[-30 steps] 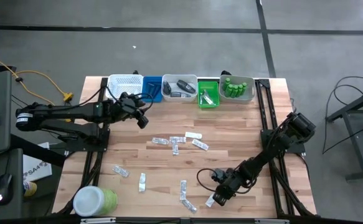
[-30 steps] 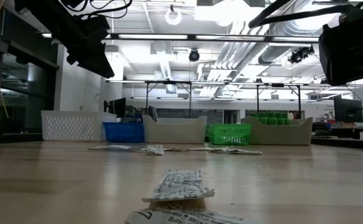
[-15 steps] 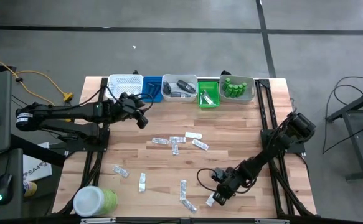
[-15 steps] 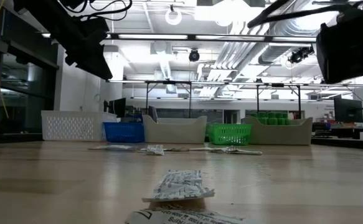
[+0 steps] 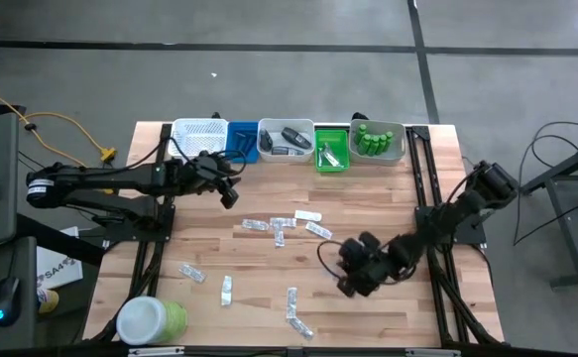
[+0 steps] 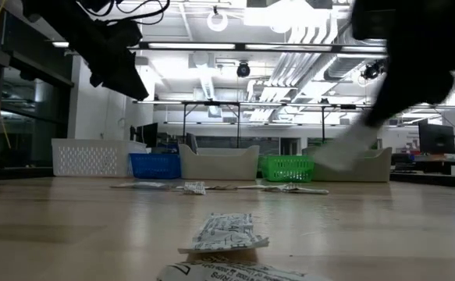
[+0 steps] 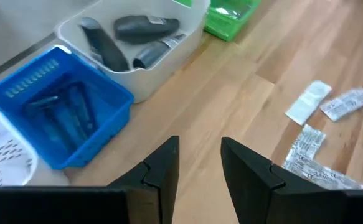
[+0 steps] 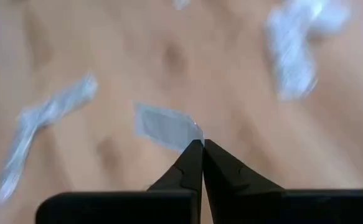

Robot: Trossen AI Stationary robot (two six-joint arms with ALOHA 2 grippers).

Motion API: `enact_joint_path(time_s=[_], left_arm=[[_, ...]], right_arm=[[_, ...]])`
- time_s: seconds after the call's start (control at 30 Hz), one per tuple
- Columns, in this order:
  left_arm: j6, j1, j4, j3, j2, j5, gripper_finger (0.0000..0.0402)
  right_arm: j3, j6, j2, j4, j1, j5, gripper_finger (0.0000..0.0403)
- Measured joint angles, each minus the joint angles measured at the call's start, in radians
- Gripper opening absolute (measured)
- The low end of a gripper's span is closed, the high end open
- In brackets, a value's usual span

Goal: Pick & Place Travel size toiletries
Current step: Put the bandage pack into the left white bin

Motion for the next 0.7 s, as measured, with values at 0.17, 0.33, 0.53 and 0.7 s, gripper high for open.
enact_joint_path(time_s=[0.17, 0.33, 0.53, 0.7], left_arm=[[0.044, 0.0, 0.102, 0.001, 0.046, 0.087, 0.0117], [0.126, 0.0, 0.221, 0.0, 0.126, 0.223, 0.0117], [0.204, 0.0, 0.351, 0.0, 0.241, 0.321, 0.0118], [0.23, -0.001, 0.483, 0.0, 0.311, 0.451, 0.0128]], right_arm=[[-0.001, -0.165, -0.008, 0.022, -0.089, 0.166, 0.0003], [-0.001, -0.355, -0.008, 0.116, -0.192, 0.239, 0.0003], [-0.001, -0.609, -0.008, 0.32, -0.289, 0.218, 0.0003], [-0.001, -0.741, -0.001, 0.413, -0.348, 0.207, 0.0003]])
